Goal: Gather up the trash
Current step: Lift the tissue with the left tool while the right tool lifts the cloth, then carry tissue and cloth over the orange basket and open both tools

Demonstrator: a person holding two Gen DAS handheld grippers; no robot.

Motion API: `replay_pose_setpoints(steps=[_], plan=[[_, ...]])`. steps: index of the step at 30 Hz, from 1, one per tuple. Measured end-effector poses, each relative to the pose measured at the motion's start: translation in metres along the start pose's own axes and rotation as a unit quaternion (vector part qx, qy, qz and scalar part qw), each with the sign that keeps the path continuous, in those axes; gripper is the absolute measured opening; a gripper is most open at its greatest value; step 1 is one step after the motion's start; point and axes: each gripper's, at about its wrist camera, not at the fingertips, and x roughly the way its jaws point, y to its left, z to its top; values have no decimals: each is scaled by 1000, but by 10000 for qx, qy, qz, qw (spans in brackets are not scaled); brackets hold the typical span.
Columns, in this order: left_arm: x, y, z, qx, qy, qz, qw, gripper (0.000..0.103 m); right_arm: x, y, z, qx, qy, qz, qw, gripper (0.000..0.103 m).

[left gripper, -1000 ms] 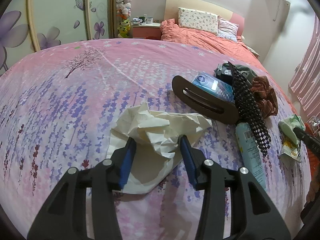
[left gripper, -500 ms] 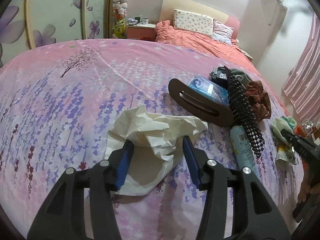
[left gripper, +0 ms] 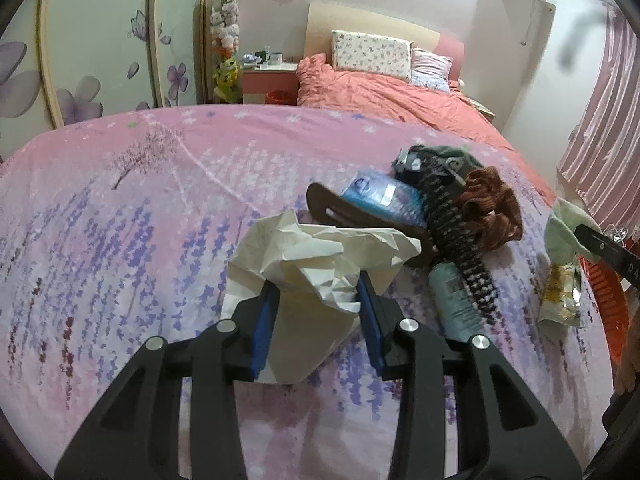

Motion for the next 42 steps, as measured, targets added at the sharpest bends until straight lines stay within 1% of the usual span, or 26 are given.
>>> replay_pose_setpoints(steps=[4, 7, 10, 13, 17, 22, 29, 34, 38, 42], plan=[[-14, -6, 4, 45, -84, 31, 9999, 39, -8, 8, 1, -3, -134, 24, 9999, 9], [-24, -11, 6, 63, -98, 120, 9999, 39, -12, 14, 3, 51, -171, 72, 9998, 9], [-34, -15, 8, 42, -141, 109, 9998, 39, -19, 17, 3, 47, -243, 146, 9996, 9], [-49, -21, 11, 55, -280, 8, 9996, 39, -29, 14, 3, 54, -325, 165, 9993, 9], [-72, -32, 16, 127, -512, -220, 9984, 39, -45, 5, 3, 141, -470, 148, 9987, 9], [-84, -50, 21, 299, -650, -380, 9967, 39, -55, -9, 2, 248, -531, 101, 9982, 9], [-82, -92, 26, 530, -652, -607, 9946, 39, -68, -41, -2, 436, -687, 11, 9967, 9], [-74, -129, 28, 706, -632, -884, 9916, 39, -79, -74, -3, 627, -801, -211, 9946, 9], [-63, -165, 27, 886, -549, -1103, 9884, 39, -76, -97, -8, 781, -746, -431, 9932, 9], [-54, -200, 23, 1023, -481, -1412, 9835, 39, -78, -119, -18, 927, -700, -588, 9915, 9]])
